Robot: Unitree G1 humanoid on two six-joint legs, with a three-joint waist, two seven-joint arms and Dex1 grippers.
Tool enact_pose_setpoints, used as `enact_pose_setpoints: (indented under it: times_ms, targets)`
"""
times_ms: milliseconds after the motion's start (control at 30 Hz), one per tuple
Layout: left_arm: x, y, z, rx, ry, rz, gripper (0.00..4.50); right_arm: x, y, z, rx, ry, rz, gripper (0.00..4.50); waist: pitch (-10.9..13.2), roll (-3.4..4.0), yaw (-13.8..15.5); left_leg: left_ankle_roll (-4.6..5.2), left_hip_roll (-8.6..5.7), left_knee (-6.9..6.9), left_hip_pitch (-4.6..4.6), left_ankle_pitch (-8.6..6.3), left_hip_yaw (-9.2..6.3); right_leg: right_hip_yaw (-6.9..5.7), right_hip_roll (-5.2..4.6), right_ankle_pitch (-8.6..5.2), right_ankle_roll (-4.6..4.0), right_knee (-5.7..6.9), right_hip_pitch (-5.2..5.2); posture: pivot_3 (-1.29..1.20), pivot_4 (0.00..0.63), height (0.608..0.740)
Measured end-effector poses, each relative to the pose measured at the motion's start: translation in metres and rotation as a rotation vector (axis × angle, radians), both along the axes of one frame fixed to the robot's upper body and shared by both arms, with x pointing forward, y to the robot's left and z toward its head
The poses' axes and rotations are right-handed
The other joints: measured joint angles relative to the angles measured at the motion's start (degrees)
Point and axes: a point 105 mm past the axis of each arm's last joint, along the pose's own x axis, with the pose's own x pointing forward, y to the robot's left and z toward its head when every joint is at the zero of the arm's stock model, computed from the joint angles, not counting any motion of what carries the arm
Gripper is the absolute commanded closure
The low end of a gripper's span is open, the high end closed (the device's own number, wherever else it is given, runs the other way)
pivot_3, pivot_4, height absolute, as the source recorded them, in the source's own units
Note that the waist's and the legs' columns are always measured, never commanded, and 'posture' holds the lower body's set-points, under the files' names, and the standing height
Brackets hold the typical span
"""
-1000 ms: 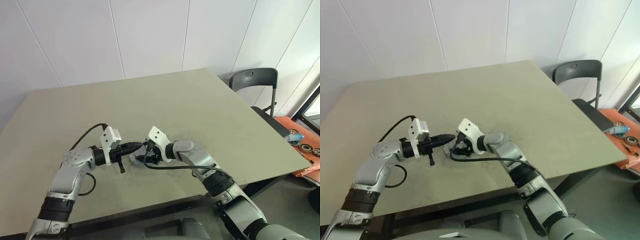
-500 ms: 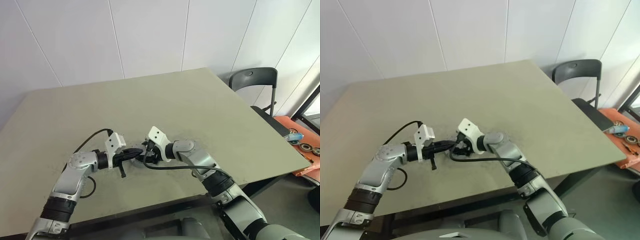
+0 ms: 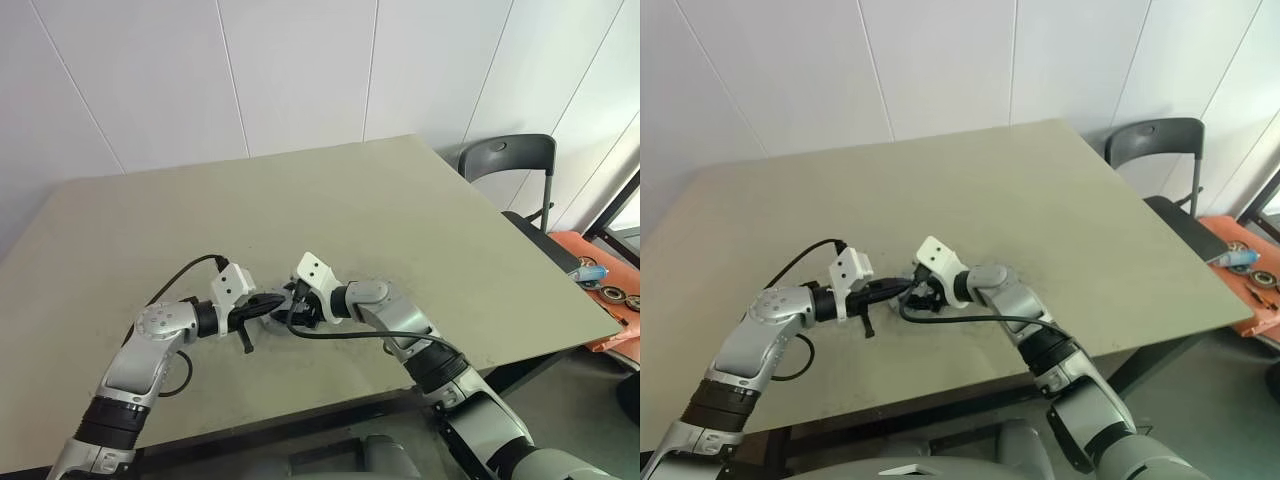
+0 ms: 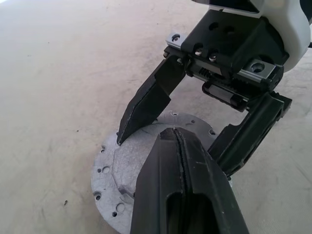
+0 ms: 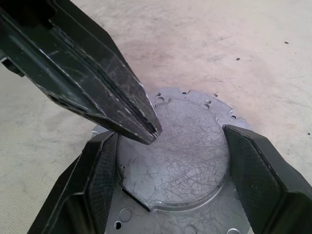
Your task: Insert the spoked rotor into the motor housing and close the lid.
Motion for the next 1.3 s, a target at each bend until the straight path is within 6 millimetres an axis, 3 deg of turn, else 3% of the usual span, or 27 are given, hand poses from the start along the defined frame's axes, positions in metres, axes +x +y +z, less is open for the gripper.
enact_pose_setpoints:
  times_ms: [433,700,1100,1233,1300]
  targets:
    - [0.007,-0.004,0.002,0.032,-0.029,0.025,4.48,0.0,0.001,0.0,0.004,0.001,-0.003,1.46,0.02,0.0,-0.01,0.0,0.0,0.0,0.0,0.0,0.0,0.0,0.0,-0.01,-0.01,0.0,-0.01,0.0,0.0,0.74]
    - [0.004,-0.001,-0.015,0.075,0.044,0.043,4.48,0.0,0.0,0.0,0.005,0.002,-0.007,1.46,0.04,0.01,-0.04,0.0,0.0,0.0,-0.02,0.0,0.0,0.0,0.0,-0.03,-0.04,0.0,-0.02,0.0,0.0,0.74]
    - [0.005,-0.003,-0.012,0.087,0.08,0.058,4.48,0.0,0.0,0.001,0.007,0.005,-0.01,1.46,0.05,0.01,-0.02,0.0,0.0,0.0,-0.02,0.0,0.0,0.0,0.0,-0.04,-0.05,0.0,-0.02,0.0,0.0,0.74]
    - [0.004,-0.005,-0.01,0.086,0.093,0.045,4.5,0.001,-0.003,0.001,0.009,0.006,-0.019,0.12,0.06,0.01,0.0,0.0,0.0,-0.02,-0.04,0.0,0.0,0.0,-0.01,-0.03,-0.03,-0.03,-0.04,0.0,0.0,0.74]
    - [0.003,-0.006,-0.009,0.079,0.102,0.039,4.5,0.002,-0.004,0.002,0.011,0.007,-0.026,0.03,0.07,0.01,-0.03,0.0,0.0,-0.09,-0.05,0.0,0.0,0.0,-0.01,-0.01,0.02,-0.08,-0.05,0.0,0.0,0.74]
